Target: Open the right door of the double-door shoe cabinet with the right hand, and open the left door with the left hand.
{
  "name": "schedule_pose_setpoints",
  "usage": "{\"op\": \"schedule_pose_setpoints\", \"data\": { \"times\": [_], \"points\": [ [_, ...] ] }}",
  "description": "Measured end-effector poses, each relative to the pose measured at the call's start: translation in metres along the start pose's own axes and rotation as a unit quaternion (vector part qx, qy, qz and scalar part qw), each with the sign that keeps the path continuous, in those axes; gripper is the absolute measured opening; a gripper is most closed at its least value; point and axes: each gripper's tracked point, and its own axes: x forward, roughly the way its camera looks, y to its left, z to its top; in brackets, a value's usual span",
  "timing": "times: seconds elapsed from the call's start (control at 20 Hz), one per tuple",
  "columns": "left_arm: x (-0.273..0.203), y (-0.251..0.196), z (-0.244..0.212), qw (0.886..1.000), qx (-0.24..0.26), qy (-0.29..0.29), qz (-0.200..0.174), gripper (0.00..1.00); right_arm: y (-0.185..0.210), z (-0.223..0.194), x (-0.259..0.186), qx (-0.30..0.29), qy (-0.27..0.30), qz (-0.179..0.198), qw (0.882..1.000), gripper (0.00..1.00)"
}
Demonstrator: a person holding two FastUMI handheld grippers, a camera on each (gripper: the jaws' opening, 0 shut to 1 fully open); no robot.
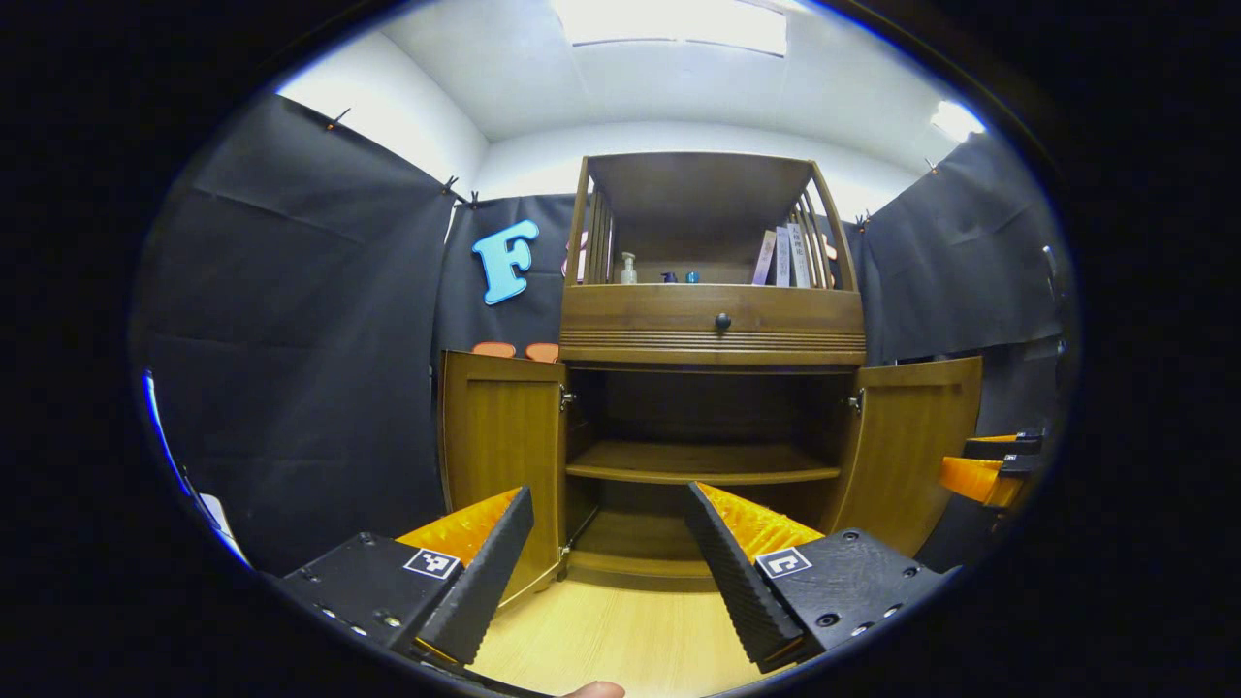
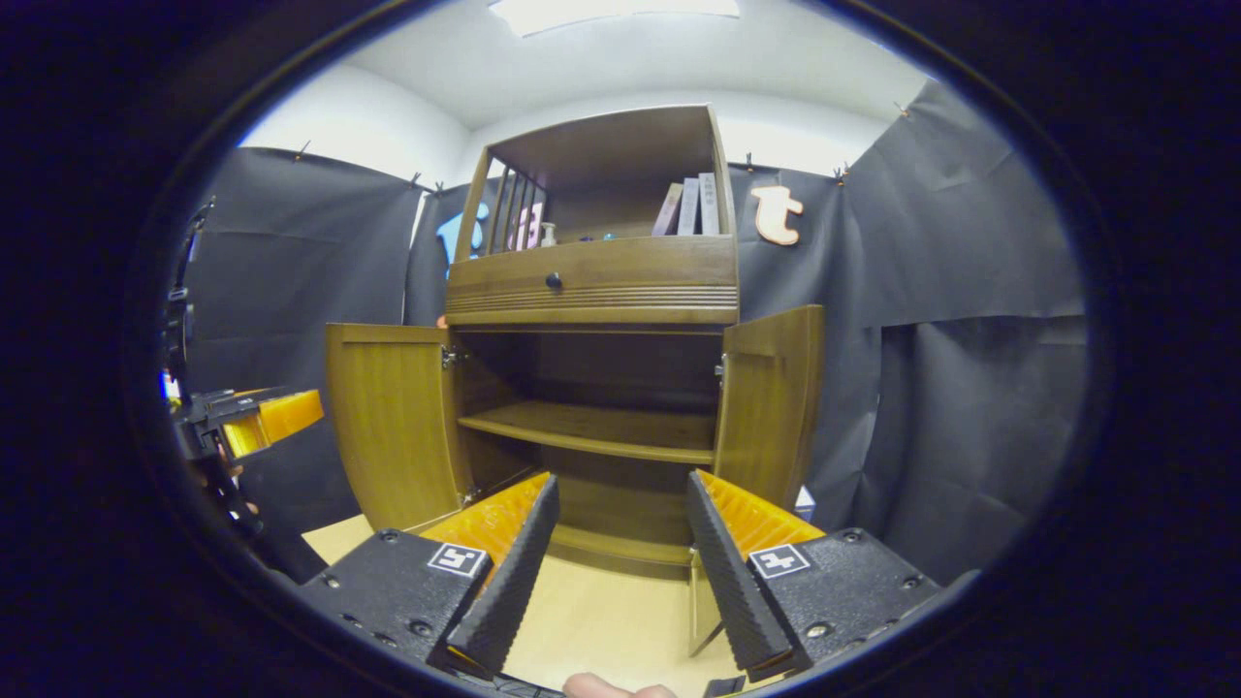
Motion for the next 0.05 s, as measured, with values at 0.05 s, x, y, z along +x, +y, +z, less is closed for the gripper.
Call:
{"op": "schedule_pose_setpoints", "data": {
  "times": [0.05],
  "points": [
    [0.0022, -0.0033, 0.0029, 1.000, -0.003, -0.001, -0.006, 1.00, -0.0043, 0.0058, -0.0013, 0.001, -0.006, -0.007, 1.000, 0.84]
  ]
}}
